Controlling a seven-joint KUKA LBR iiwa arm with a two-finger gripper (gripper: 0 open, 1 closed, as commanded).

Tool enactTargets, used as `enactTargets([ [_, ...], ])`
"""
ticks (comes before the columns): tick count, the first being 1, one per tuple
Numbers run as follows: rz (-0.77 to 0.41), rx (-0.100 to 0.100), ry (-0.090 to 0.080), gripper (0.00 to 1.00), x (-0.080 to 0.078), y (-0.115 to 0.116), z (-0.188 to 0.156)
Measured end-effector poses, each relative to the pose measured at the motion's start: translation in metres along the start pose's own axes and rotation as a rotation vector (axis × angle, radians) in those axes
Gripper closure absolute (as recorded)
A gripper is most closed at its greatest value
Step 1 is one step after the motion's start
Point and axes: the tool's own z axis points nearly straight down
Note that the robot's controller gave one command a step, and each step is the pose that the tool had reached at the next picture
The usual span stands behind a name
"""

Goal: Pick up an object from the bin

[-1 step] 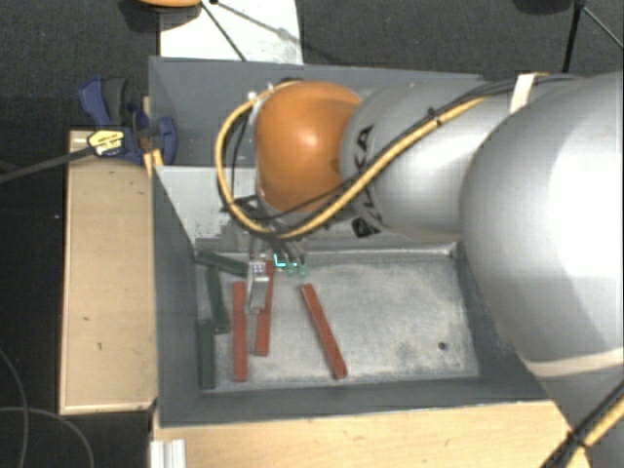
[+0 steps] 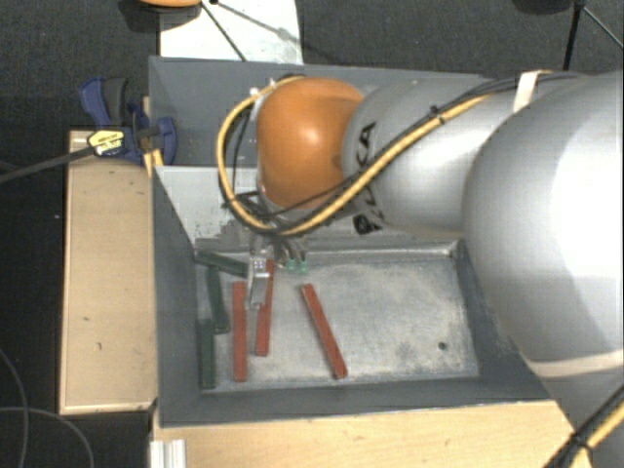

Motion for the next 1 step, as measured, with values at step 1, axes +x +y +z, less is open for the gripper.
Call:
enactTargets([
  [1, -0.296, 0.001, 0.001, 1.0, 0.0092, -0.0566, 0.0656],
])
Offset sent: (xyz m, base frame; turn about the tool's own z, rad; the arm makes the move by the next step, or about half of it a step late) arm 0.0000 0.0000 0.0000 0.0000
